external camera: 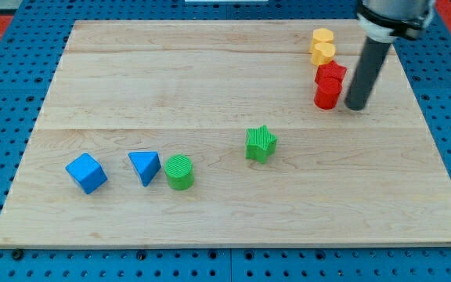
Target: Push the green star close to the red circle
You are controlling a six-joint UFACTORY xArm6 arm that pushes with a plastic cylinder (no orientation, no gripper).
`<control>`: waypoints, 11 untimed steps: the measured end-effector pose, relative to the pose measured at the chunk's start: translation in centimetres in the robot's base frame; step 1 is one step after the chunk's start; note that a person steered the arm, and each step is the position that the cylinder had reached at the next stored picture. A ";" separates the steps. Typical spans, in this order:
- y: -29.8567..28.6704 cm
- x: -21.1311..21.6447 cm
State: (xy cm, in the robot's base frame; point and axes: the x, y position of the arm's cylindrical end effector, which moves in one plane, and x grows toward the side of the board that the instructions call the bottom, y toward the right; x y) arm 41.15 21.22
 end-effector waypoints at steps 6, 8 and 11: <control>-16.0 10.7; -19.7 7.4; -10.1 4.1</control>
